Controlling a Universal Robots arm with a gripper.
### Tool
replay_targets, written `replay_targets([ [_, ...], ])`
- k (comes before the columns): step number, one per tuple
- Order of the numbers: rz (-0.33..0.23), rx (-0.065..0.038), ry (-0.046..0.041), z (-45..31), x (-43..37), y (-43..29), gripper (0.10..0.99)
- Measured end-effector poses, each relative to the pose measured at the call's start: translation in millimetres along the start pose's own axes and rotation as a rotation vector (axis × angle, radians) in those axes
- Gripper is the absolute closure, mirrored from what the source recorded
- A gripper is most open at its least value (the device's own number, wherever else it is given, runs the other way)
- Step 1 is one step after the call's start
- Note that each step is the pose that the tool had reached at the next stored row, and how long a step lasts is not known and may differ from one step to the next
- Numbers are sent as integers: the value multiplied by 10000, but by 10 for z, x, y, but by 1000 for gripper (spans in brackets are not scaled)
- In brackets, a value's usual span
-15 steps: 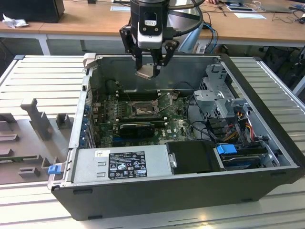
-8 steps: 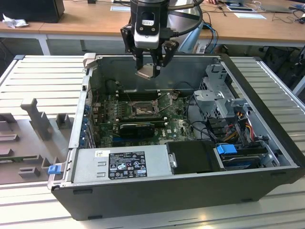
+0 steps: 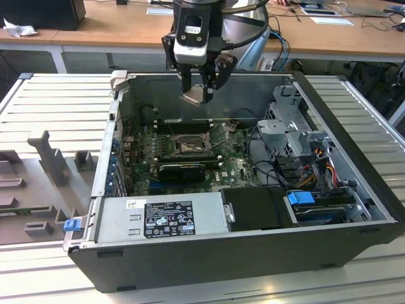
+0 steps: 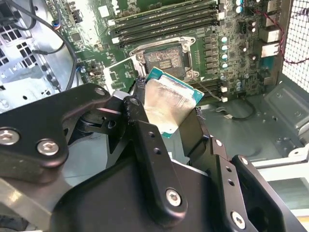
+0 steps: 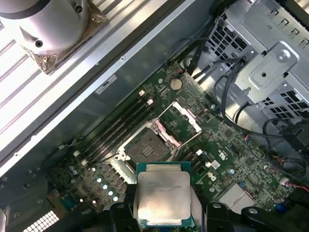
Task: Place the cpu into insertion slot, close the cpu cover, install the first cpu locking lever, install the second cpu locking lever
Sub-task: 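Place the cpu into insertion slot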
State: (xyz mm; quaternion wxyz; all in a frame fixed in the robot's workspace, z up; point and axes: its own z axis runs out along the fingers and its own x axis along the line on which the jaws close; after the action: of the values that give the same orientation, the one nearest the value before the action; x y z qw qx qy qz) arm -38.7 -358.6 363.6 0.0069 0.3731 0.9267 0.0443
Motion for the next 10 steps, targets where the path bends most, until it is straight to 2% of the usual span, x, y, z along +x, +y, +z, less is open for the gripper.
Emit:
replay_targets([
  [10,1247,-18,-116,4,-2,1,561],
])
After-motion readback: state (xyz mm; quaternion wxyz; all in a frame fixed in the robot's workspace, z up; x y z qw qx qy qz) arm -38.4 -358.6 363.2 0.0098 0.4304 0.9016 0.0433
